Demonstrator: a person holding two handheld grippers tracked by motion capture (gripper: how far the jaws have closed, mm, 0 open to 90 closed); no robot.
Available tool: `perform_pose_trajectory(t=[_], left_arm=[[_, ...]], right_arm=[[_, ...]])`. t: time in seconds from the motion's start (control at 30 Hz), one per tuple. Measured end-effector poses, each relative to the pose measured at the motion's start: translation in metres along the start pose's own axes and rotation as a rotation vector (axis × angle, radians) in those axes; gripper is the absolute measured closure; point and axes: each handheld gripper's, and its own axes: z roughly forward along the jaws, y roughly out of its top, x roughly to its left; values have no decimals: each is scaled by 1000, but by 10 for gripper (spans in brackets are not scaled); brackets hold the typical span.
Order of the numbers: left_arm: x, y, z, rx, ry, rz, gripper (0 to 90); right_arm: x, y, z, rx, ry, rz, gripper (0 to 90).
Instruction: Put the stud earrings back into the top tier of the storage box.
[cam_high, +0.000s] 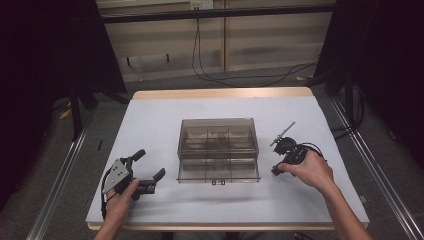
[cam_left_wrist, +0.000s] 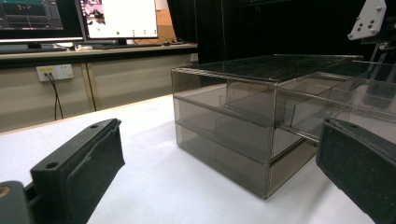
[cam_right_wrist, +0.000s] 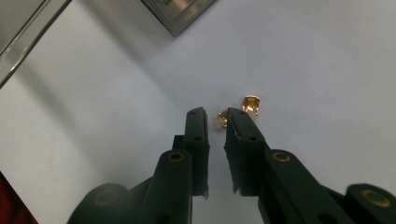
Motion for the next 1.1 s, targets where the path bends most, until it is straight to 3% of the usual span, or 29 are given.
perform_pose_trajectory(t=[0.27,0.67,0.9,1.1], left_arm=[[0,0,0,-1,-1,0,7],[0,0,0,0,-1,-1,7],[0,0,0,-1,-2,-2,7],[0,0,0,0,-1,0,7]], right_arm=[[1,9,7,62,-12,-14,800],[1,11,13,72,-39,-24,849],[1,10,11,52,-42,-12,859],[3,2,5,-15,-21,-19,859]])
